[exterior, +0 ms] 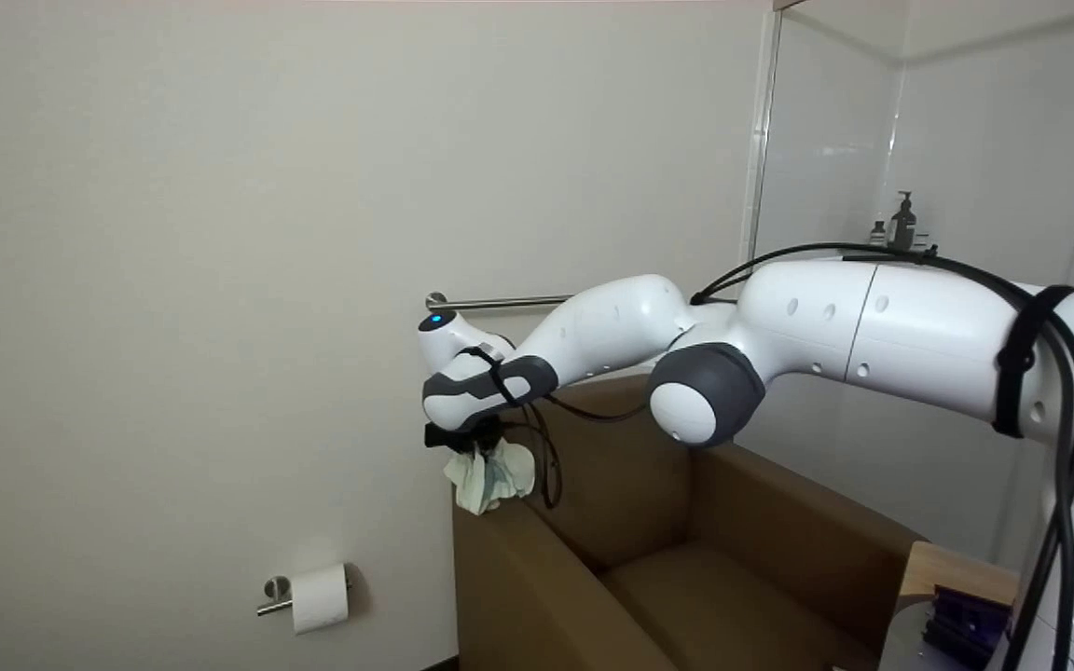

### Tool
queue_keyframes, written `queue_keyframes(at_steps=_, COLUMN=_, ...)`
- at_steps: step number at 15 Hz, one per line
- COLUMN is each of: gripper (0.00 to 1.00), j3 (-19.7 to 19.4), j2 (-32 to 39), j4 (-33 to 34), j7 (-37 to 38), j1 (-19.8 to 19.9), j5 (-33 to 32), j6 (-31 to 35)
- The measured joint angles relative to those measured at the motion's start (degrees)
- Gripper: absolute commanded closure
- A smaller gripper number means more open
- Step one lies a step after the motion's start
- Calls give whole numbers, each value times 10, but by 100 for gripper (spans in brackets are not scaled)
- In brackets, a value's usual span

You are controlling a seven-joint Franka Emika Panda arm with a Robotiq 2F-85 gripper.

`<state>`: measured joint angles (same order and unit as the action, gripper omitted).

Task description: Wipe the sofa with the cloth

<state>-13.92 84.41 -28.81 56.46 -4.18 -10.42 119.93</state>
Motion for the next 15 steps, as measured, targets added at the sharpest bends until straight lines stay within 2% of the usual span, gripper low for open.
queue_keyframes(at_steps=3, gripper=92, j3=28, j2=0, j4=17, j7=-15, j1=2, j5=8, j6=-19)
queue_keyframes(at_steps=7, gripper=92, j3=74, j2=0, j4=31, j7=-70, j1=18, j5=49, j6=-109)
queue_keyframes(at_steps=11, gripper=92, j3=90, j2=1, j4=33, j7=-78, j1=31, j5=77, j6=-219)
queue_keyframes(at_steps=15, gripper=92, j3=101, j2=2, j4=32, j7=-78, j1=43, j5=98, j6=-289)
